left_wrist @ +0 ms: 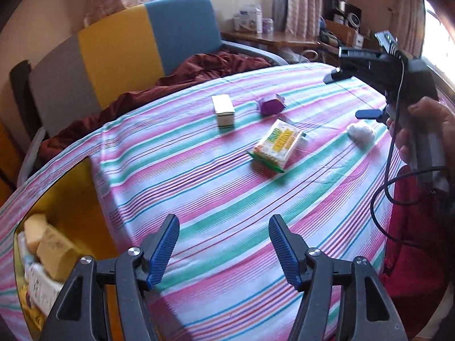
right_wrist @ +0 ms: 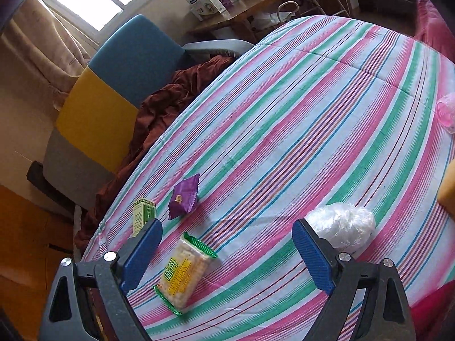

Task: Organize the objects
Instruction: 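Move both tools back toward the remaining items on the bed, then grasp the WEIDAN cracker pack with the left tool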

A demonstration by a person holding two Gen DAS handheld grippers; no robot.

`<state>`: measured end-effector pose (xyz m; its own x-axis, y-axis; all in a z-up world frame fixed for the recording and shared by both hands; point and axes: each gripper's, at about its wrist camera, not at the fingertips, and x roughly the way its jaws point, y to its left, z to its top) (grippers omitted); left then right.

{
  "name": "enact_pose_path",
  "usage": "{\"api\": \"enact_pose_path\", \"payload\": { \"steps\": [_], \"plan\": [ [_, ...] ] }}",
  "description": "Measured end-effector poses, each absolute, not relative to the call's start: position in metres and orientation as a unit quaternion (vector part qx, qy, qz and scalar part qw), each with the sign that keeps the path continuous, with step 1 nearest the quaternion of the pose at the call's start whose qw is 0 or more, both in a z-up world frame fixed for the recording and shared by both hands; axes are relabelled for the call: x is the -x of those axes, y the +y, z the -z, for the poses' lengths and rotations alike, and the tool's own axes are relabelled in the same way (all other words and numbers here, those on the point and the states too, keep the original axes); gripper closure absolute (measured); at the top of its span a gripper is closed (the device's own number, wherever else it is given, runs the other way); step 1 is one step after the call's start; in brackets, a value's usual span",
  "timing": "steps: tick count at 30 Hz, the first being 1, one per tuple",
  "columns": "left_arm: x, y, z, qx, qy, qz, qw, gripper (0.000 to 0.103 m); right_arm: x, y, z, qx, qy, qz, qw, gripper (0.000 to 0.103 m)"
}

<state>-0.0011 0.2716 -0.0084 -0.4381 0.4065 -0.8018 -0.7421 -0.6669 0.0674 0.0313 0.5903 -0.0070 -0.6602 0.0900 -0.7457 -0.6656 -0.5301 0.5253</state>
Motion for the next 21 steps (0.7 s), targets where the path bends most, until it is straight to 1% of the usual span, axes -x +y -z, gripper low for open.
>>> {"api": "enact_pose_path", "payload": {
  "steps": [3, 5, 10, 13, 18, 21],
  "plan": [
    [0.005, 0.298, 0.013, 0.392, 0.231, -0.806, 0.378, 0.029, -0.033, 0.590, 0.007, 0.336, 0.432, -0.805, 0.228, 0.009],
    [0.008, 0.316, 0.017, 0.387, 0.244, -0.797, 0.395, 0.024, -0.031, 0.589, 0.008, 0.338, 0.434, -0.805, 0.221, 0.008],
    [0.020, 0.357, 0.027, 0.374, 0.276, -0.778, 0.423, 0.021, -0.030, 0.587, 0.008, 0.339, 0.438, -0.807, 0.205, 0.008],
    [0.032, 0.380, 0.036, 0.379, 0.280, -0.769, 0.432, 0.018, -0.031, 0.589, 0.009, 0.337, 0.447, -0.804, 0.199, 0.008],
    [0.053, 0.413, 0.056, 0.392, 0.291, -0.757, 0.434, 0.017, -0.030, 0.590, 0.012, 0.337, 0.459, -0.800, 0.189, 0.008],
    [0.067, 0.427, 0.068, 0.413, 0.283, -0.745, 0.441, 0.017, -0.028, 0.590, 0.014, 0.342, 0.461, -0.798, 0.186, 0.007]
  ]
}}
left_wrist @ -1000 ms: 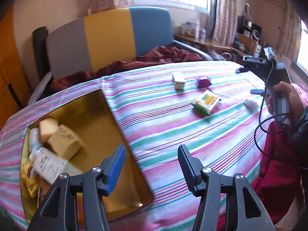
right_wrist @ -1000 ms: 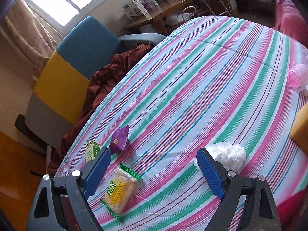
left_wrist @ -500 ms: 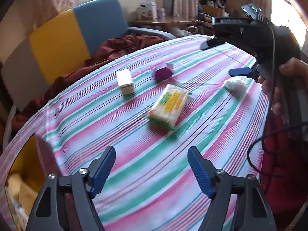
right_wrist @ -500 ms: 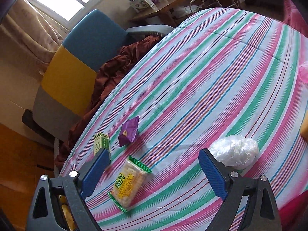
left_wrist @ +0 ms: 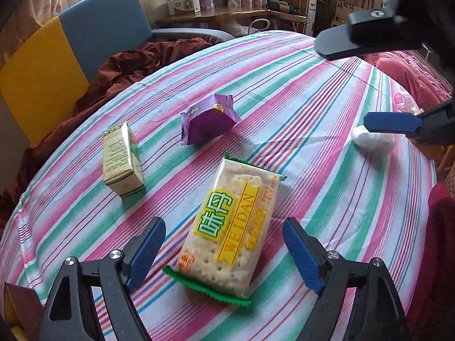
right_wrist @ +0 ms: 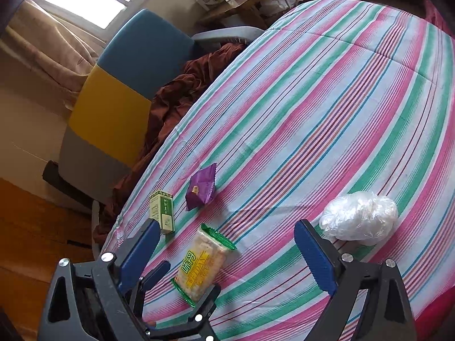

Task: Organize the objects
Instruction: 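Grasp the WEIDAN cracker pack with the left tool, then grasp the green-and-white medicine box with the right tool while the left tool holds the crackers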

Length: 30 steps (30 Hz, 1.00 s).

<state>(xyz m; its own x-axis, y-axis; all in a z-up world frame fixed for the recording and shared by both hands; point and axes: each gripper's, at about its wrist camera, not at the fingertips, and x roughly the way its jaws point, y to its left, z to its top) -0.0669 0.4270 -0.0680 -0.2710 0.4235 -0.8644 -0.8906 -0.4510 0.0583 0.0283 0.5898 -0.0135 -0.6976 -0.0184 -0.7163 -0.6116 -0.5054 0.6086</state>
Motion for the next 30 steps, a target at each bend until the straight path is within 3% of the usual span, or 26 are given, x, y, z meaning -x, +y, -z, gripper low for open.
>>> {"api": "enact_pose_path", "payload": {
  "steps": [3, 4, 6, 7, 11, 20, 25, 27, 30],
  "plan": [
    [0.081, 0.432, 0.076, 0.431, 0.255, -0.745, 0.441, 0.015, -0.025, 0.589, 0.015, 0.348, 0.458, -0.797, 0.185, 0.007],
    [0.084, 0.431, 0.076, 0.433, 0.245, -0.750, 0.437, 0.020, -0.024, 0.589, 0.015, 0.350, 0.456, -0.797, 0.185, 0.007],
    [0.086, 0.424, 0.073, 0.429, 0.223, -0.765, 0.426, 0.047, -0.023, 0.589, 0.016, 0.352, 0.453, -0.797, 0.188, 0.007],
    [0.085, 0.418, 0.071, 0.428, 0.216, -0.770, 0.420, 0.056, -0.023, 0.589, 0.016, 0.353, 0.451, -0.797, 0.191, 0.007],
    [0.071, 0.385, 0.068, 0.448, 0.163, -0.778, 0.409, 0.056, -0.021, 0.588, 0.016, 0.357, 0.440, -0.801, 0.193, 0.007],
    [-0.017, 0.299, 0.068, 0.384, 0.180, -0.825, 0.373, 0.056, 0.000, 0.562, 0.015, 0.403, 0.376, -0.820, 0.154, 0.007],
    [-0.024, 0.275, 0.071, 0.363, 0.156, -0.836, 0.382, 0.056, 0.013, 0.541, 0.020, 0.436, 0.330, -0.828, 0.123, 0.008],
    [-0.023, 0.275, 0.071, 0.361, 0.154, -0.835, 0.385, 0.056, 0.019, 0.531, 0.023, 0.452, 0.308, -0.830, 0.109, 0.011],
    [-0.025, 0.273, 0.072, 0.355, 0.150, -0.837, 0.388, 0.056, 0.032, 0.518, 0.029, 0.476, 0.290, -0.826, 0.082, 0.025]
  ]
}}
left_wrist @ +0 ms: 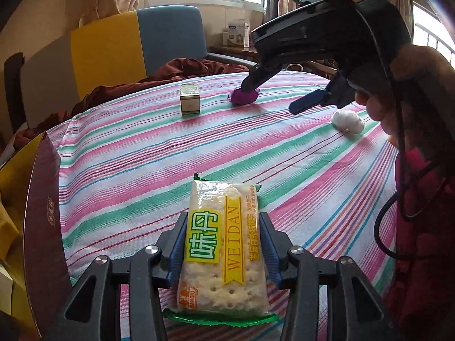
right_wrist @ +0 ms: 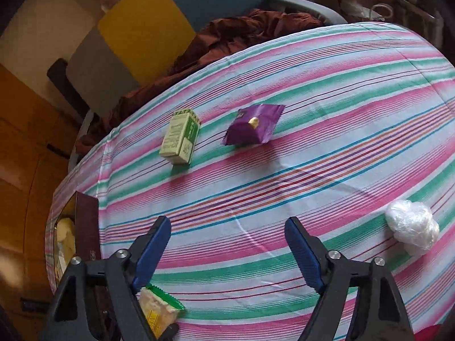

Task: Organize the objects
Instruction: 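Grasp the green-and-white medicine box with the right tool while the left tool holds the crackers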

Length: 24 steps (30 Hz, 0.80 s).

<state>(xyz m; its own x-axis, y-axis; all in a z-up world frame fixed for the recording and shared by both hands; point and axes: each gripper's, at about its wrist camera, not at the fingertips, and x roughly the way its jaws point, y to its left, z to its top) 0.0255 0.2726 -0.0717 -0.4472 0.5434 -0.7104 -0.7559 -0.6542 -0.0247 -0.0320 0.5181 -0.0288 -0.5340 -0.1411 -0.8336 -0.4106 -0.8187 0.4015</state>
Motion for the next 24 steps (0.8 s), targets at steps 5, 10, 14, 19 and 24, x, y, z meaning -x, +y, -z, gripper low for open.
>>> {"api": "enact_pose_path", "payload": {
  "steps": [5, 10, 14, 19, 24],
  "plan": [
    [-0.021, 0.272, 0.073, 0.357, 0.133, -0.836, 0.395, 0.056, 0.074, 0.504, 0.029, 0.498, 0.248, -0.828, 0.063, 0.040],
    [-0.018, 0.273, 0.074, 0.358, 0.125, -0.835, 0.399, 0.056, 0.143, 0.500, 0.023, 0.506, 0.214, -0.833, 0.068, 0.040],
    [-0.015, 0.278, 0.076, 0.360, 0.120, -0.834, 0.401, 0.056, 0.191, 0.501, 0.035, 0.527, 0.201, -0.822, 0.082, 0.040],
    [-0.014, 0.272, 0.077, 0.361, 0.114, -0.833, 0.404, 0.056, 0.208, 0.491, 0.057, 0.555, 0.133, -0.816, 0.097, 0.074],
    [-0.017, 0.270, 0.077, 0.360, 0.114, -0.833, 0.404, 0.056, 0.171, 0.469, 0.057, 0.577, 0.069, -0.812, 0.044, 0.073]
  ]
}}
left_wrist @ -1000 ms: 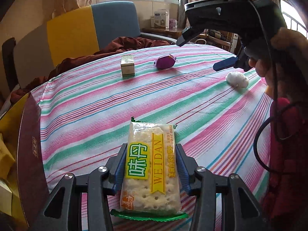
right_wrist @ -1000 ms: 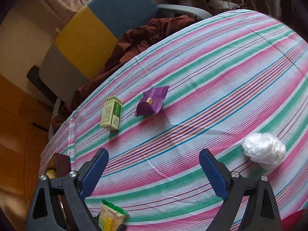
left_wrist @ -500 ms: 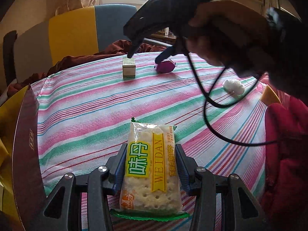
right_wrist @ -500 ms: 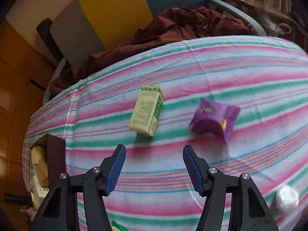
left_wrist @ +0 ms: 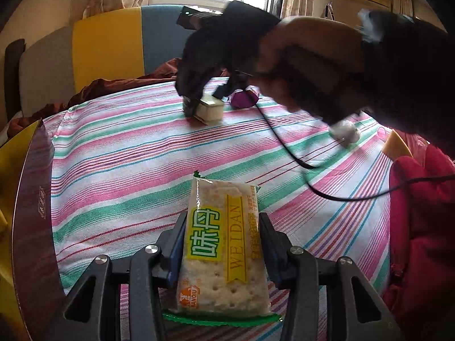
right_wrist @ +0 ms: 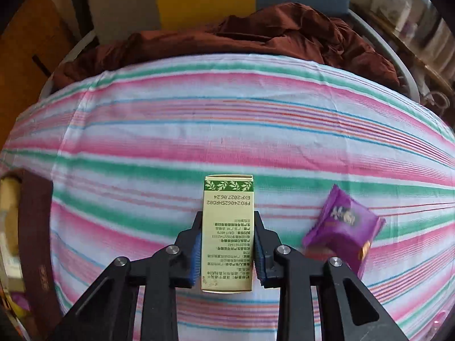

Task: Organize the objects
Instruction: 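Grasp the green-and-white medicine box with the right tool while the left tool holds the crackers, then carry the cracker pack into the gold tray and open the left tool while the right tool holds the box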

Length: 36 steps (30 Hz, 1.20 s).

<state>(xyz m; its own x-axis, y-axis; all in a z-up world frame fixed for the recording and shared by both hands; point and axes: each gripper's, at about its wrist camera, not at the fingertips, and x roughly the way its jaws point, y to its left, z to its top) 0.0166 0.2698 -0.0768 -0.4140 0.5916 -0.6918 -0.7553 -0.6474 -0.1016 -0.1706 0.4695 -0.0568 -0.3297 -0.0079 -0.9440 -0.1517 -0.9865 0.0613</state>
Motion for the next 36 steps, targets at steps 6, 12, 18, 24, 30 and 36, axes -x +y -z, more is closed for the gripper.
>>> {"api": "enact_pose_path", "payload": {
  "steps": [6, 12, 18, 24, 30, 36],
  "plan": [
    [-0.017, 0.270, 0.077, 0.359, 0.117, -0.834, 0.403, 0.056, 0.099, 0.468, 0.058, 0.599, 0.063, -0.797, 0.037, 0.073],
    [-0.015, 0.269, 0.077, 0.357, 0.121, -0.835, 0.400, 0.056, 0.056, 0.467, 0.059, 0.590, 0.089, -0.801, 0.049, 0.073],
    [-0.019, 0.275, 0.079, 0.353, 0.132, -0.838, 0.394, 0.056, 0.050, 0.463, 0.062, 0.573, 0.085, -0.813, 0.056, 0.072],
    [-0.022, 0.280, 0.079, 0.352, 0.146, -0.840, 0.386, 0.056, 0.052, 0.465, 0.062, 0.569, 0.069, -0.818, 0.048, 0.072],
    [-0.025, 0.284, 0.076, 0.354, 0.157, -0.843, 0.373, 0.056, 0.052, 0.462, 0.061, 0.565, 0.049, -0.822, 0.049, 0.072],
    [-0.030, 0.274, 0.063, 0.355, 0.149, -0.853, 0.352, 0.057, 0.051, 0.460, 0.061, 0.562, 0.040, -0.824, 0.049, 0.072]
  ]
}}
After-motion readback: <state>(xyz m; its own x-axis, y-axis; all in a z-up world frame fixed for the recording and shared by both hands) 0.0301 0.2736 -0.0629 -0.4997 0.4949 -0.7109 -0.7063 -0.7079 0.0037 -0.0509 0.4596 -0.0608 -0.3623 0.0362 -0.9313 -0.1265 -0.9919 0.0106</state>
